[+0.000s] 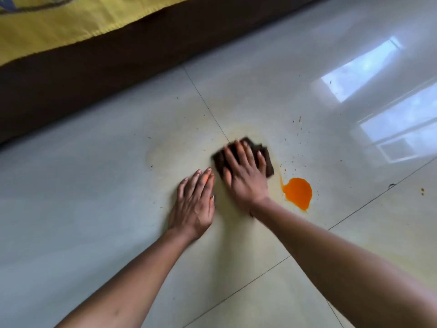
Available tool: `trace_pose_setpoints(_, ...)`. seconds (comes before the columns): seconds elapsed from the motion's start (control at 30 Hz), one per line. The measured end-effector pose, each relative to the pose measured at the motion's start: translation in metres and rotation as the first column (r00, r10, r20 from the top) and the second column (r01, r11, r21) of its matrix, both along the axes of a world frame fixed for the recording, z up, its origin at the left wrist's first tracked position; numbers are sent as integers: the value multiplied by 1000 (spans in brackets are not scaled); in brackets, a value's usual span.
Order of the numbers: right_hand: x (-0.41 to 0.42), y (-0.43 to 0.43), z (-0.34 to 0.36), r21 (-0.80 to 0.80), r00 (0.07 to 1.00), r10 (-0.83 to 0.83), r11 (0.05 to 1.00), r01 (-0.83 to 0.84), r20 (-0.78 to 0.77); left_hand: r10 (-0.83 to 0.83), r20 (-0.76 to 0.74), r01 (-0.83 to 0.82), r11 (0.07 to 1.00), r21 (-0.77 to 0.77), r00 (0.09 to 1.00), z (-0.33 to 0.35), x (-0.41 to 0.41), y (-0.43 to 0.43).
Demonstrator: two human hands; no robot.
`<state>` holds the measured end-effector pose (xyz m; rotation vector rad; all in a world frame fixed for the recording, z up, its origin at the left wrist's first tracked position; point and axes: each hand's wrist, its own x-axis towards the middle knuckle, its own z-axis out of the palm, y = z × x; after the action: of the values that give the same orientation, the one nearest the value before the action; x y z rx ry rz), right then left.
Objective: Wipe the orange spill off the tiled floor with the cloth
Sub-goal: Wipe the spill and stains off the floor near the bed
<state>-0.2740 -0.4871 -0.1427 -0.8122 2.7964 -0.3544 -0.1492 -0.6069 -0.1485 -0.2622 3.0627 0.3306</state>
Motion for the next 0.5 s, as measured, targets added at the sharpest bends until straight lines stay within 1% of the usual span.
trace_pose_setpoints(0.07, 33, 39, 2, -6, 994, 103, 995, -104, -17, -3, 19, 2, 1000, 15, 1000, 3, 1, 0)
trace_pose_setpoints(0.13, 30, 49, -1, 21, 993, 121, 992, -121, 3, -5, 19, 4, 1000, 17, 1000, 4, 1, 0)
trace_pose_setpoints(0.23, 5, 10, -1, 53, 1000, 4, 999, -5, 3, 9, 3, -9, 999, 45, 1000, 1, 2, -1)
trace_pose_setpoints(0.3, 2, -4, -2, 46, 999, -32, 998, 32, -7, 16, -22, -15, 998, 60, 1000, 0, 1, 0)
trace_pose_setpoints(0.4, 37, 17, -3, -11, 998, 57, 998, -57, -29, 58, -61, -50, 991, 124, 996, 3, 0, -6)
trace_pose_setpoints(0.5, 104, 29, -4, -28, 982, 187, 982, -188, -31, 180, -93, -169, 978, 119, 979, 11, -4, -36)
